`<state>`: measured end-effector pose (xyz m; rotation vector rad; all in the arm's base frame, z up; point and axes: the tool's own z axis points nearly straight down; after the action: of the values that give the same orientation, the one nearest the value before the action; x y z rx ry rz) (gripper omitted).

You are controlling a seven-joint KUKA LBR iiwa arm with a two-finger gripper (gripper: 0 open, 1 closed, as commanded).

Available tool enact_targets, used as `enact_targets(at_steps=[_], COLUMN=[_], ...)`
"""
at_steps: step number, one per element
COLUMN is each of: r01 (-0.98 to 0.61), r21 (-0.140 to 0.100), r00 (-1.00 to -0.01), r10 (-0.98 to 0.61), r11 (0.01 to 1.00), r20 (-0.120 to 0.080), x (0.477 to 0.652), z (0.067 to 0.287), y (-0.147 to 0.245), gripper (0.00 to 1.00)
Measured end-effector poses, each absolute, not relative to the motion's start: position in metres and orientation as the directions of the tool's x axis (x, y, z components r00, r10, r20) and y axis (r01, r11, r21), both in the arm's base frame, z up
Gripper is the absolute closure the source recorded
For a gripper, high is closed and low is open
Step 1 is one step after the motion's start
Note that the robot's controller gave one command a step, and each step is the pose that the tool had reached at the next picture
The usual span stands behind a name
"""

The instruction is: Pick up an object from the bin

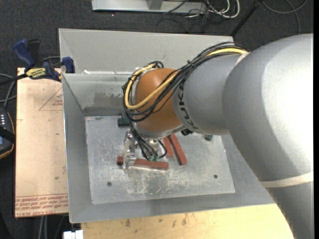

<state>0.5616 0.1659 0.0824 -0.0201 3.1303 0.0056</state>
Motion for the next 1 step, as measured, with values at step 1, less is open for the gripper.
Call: enact_targets(at_steps=[1], r01=[-0.025], r21=[0.003], r00=[-1.0], r10=[-0.025], r11=[1.0], r20=[0.0], x=[0.5617], z=[0.1154], y=[0.1504], gripper=[1.0])
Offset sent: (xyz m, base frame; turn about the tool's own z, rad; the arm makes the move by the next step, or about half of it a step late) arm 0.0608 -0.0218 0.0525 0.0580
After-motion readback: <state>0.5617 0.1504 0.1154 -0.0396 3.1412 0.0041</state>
